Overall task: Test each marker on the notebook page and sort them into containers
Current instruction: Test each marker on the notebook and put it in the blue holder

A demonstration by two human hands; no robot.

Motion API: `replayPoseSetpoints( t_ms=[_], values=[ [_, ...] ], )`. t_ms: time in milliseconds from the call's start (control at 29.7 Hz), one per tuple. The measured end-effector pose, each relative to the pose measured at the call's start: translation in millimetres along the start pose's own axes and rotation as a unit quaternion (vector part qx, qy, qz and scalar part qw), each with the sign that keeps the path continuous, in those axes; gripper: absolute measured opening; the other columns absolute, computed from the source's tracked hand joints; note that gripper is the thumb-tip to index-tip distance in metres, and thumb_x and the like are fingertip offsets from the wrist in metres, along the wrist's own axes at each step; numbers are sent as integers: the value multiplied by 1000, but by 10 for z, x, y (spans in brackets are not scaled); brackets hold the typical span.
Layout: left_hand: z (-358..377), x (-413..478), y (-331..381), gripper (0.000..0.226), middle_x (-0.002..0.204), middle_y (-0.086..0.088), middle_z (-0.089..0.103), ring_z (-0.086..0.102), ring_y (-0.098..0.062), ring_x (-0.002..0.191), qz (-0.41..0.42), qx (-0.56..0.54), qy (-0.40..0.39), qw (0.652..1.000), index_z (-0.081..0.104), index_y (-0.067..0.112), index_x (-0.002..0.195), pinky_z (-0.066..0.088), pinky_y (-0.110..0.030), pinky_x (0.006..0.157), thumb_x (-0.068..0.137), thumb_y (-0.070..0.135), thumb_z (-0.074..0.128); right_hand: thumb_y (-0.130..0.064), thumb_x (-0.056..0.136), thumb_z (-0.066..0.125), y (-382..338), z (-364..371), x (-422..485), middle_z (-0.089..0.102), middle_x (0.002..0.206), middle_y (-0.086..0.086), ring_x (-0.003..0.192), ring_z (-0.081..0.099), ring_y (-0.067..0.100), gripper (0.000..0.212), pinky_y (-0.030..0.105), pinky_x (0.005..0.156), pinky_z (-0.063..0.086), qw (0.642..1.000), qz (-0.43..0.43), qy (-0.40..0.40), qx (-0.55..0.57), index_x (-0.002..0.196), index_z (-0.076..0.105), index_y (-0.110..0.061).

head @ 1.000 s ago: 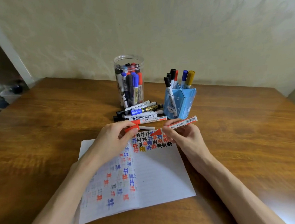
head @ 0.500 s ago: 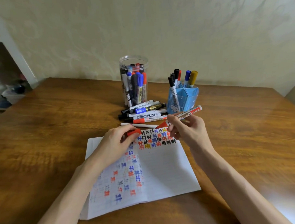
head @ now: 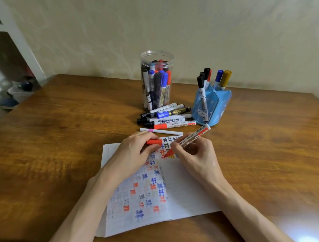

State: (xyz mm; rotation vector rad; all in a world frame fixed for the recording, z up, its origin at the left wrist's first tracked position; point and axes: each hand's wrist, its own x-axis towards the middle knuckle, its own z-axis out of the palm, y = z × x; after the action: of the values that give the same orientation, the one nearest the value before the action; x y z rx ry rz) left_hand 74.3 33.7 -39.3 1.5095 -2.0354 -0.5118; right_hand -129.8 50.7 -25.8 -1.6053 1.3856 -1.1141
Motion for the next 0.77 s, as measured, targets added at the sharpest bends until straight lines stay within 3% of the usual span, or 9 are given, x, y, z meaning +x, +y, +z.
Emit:
replayPoseSetpoints(
  t_ms=[168,303,605,773],
  values=[
    [8,4,-6,24,121,14,63,48,5,108,13,17,1,1000,65,26,124,38,-6,81,100,31,62,-21,93,77,14,55,-19,78,76,-10,71,74,10,19,36,69,62,1000,-8,0,-18,75,73,-21],
    [17,2,-9,24,120,14,63,49,5,108,14,20,2,1000,65,26,124,38,-7,82,100,31,62,-23,94,77,33,54,-23,78,77,-11,72,75,11,18,41,71,63,1000,-12,-4,-27,76,74,-20],
    [20,-16,-3,21,117,15,63,53,2,109,18,22,9,1000,65,27,121,49,-20,90,100,33,62,-27,93,77,89,83,-25,77,76,-6,68,73,14,15,46,65,60,998,-36,-13,-52,80,75,-20],
    [26,-13,-4,21,117,16,63,53,4,107,16,22,7,1000,65,28,120,44,-14,85,100,34,61,-22,93,77,121,76,-20,72,72,-2,61,64,13,17,36,56,54,998,-47,2,-52,77,72,-20]
  ],
)
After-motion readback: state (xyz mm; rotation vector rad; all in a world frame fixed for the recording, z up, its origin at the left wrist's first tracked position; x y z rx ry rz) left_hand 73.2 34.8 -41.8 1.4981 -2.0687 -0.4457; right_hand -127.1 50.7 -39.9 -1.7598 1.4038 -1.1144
